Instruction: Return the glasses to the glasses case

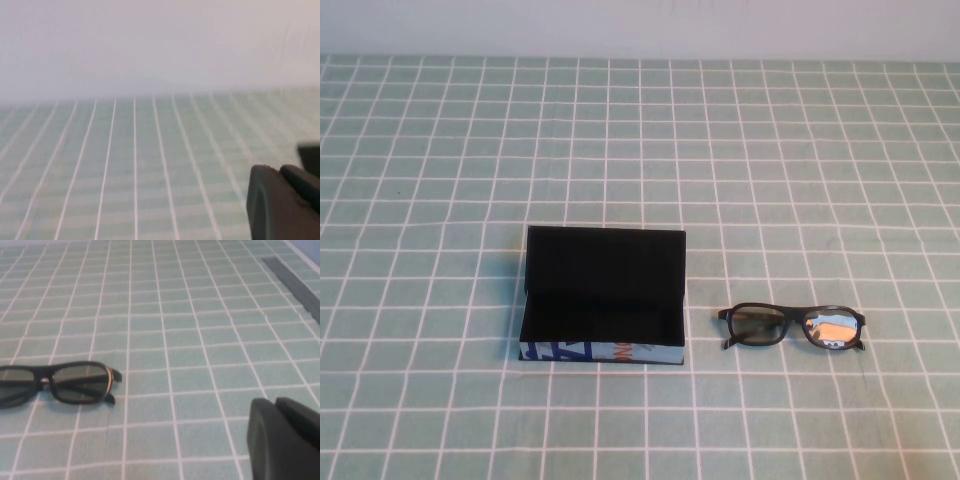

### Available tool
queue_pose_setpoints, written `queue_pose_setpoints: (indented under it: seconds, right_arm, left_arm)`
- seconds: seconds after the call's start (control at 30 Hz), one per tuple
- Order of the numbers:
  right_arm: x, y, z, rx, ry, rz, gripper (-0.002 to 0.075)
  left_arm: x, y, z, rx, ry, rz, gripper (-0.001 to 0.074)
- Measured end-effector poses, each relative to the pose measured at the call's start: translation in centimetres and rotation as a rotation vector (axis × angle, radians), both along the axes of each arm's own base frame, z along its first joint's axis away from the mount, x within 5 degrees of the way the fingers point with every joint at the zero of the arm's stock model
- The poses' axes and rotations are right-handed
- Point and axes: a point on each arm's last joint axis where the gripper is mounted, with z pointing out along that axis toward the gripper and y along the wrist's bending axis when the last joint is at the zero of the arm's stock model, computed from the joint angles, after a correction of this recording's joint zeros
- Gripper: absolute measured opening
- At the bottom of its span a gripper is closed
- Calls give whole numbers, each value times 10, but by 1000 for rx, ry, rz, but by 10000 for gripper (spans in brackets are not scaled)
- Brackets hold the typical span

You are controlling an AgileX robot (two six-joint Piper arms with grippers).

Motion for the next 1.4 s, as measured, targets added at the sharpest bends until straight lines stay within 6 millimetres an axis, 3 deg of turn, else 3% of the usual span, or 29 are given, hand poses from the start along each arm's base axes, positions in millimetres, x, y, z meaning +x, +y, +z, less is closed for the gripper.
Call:
queue_pose_setpoints:
  seconds: [0.23, 0.63, 0.83, 0.97, 1.13, 1.23, 1.4]
  right_arm:
    - [3, -2, 20, -3, -229, -23, -11]
    - [1, -4, 41, -6, -455, -45, -11]
    - [-13, -7, 75, -2, -866, -85, -11]
    - [-25, -8, 91, 84, -1047, -74, -11]
    - [-49, -3, 147, 145, -1206, 16, -11]
    - [-68, 2, 185, 224, -1208, 98, -11]
    - [-83, 6, 237, 281, -1091, 142, -11]
  left_arm:
    - [-4, -6, 25, -29, -281, -66, 1]
    - [-8, -7, 34, -58, -379, -95, 1]
    - [-24, -11, 58, -156, -674, -193, 2]
    - [-37, -12, 73, -190, -858, -254, 1]
    - [-54, -9, 117, -231, -951, -271, 2]
    - [-68, -5, 149, -258, -958, -258, 1]
    - [-73, 3, 193, -330, -770, -188, 2]
